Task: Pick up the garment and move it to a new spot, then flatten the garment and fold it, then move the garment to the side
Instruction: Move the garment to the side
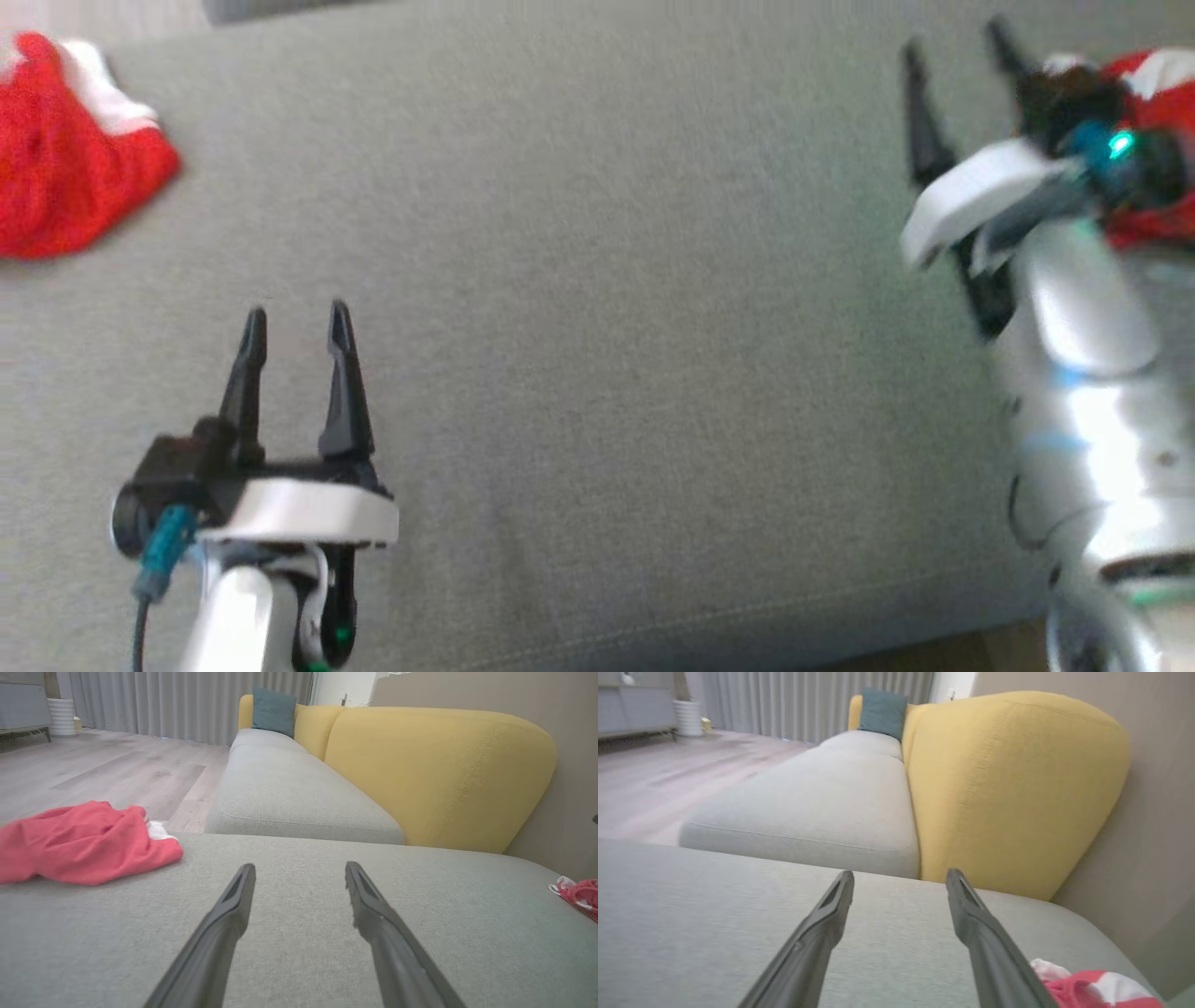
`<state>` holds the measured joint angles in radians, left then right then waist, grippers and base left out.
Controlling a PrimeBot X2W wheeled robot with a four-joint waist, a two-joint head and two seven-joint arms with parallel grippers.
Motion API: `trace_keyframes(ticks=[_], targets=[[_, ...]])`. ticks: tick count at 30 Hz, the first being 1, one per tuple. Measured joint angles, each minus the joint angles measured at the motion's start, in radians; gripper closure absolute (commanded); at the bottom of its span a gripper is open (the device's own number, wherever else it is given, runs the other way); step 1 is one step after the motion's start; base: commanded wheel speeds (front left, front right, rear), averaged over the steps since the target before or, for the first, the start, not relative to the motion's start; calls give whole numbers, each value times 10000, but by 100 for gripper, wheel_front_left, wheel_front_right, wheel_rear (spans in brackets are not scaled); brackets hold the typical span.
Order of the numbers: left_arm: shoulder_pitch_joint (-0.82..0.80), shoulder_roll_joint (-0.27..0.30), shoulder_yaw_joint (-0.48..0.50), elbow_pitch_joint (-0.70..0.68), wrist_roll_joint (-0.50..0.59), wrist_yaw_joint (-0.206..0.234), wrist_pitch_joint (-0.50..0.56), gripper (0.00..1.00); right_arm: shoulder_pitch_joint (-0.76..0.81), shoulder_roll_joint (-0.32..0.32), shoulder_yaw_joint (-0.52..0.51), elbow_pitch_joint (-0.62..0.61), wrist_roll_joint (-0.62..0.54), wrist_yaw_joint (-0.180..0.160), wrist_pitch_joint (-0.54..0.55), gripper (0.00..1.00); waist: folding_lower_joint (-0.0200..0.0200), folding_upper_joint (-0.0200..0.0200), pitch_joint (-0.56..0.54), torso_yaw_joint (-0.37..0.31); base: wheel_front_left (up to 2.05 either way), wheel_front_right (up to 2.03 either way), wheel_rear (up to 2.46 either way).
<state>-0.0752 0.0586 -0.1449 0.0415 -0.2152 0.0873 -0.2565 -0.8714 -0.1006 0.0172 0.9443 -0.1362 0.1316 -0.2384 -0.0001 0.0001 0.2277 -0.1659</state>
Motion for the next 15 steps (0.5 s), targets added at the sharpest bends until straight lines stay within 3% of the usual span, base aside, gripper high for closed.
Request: trace_keyframes(ticks=[7,15], targets=[[904,-44,171,314,-105,407,0,0,2485,282,901,-1743,1521,0,-98,0,0,0,-1169,567,0,0,0],[1794,-50,192,648,-163,803,2,0,5625,368,777,-4529,2418,0,-123,0,0,0,-2034,1268,0,0,0]])
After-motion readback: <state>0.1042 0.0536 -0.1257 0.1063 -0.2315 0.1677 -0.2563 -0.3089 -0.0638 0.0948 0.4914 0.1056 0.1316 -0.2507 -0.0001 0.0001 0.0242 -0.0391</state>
